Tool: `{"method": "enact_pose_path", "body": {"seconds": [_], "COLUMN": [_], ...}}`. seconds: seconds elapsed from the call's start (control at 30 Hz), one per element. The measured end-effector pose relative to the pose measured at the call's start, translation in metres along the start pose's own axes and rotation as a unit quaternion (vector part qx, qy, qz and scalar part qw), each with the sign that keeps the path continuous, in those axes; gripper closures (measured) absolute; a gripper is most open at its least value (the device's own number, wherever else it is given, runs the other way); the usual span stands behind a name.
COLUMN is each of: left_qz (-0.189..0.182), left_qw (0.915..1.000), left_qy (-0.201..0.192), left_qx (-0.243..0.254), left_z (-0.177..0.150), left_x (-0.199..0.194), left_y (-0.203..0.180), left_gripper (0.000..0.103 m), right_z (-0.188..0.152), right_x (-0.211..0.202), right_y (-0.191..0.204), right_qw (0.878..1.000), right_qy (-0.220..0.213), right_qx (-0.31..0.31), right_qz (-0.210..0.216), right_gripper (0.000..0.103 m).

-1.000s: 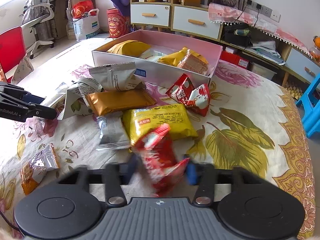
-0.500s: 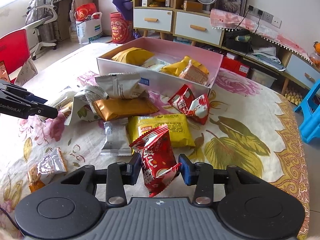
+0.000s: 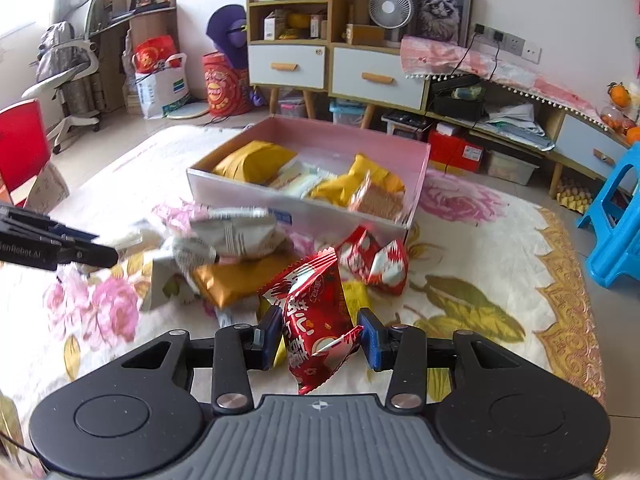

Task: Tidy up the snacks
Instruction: 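Carry the bread bag with the left tool into the box while the right tool carries the candy bag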

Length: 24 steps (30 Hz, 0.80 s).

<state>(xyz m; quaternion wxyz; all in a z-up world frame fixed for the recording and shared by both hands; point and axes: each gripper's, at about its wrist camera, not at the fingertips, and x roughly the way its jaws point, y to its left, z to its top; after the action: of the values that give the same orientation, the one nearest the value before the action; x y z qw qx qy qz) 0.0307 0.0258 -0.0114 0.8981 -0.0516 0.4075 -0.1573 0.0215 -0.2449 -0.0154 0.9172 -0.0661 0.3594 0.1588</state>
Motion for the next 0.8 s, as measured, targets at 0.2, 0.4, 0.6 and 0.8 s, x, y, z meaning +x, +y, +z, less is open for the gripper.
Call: {"method": "enact_pose_path", "body": {"seconds": [0.2, 0.4, 0.6, 0.8], "left_qz": [-0.012, -0.012, -0.014, 0.005], "left_qw": [0.9997, 0.9996, 0.9972, 0.9915], "left_qy": [-0.016, -0.013, 0.054, 0.108], "left_qx": [-0.012, -0.024, -0.049, -0.073], "left_z": [0.018, 0.036, 0.036, 0.022], "left_x": [-0.002, 0.007, 0.028, 0.046], "left_y": [-0.005, -0.008, 0.001, 0.007], "left_gripper": [0.089, 0.091, 0.081, 0.056], "right_z": [0.023, 0.041, 0.051, 0.045], "right_x": [0.003, 0.016, 0.028, 0.028], "right_y": [0.004, 0.004, -0.001, 0.002], "right_qw": [1.0, 0.999, 0.998, 0.998], "right_qy": [-0.018, -0.021, -0.011, 0.007], "right_qx": [0.013, 0.027, 0.065, 0.059], "right_qz": [0.001, -0.003, -0.002, -0.006], "right_gripper": [0.07, 0.07, 0.07, 0.07]}}
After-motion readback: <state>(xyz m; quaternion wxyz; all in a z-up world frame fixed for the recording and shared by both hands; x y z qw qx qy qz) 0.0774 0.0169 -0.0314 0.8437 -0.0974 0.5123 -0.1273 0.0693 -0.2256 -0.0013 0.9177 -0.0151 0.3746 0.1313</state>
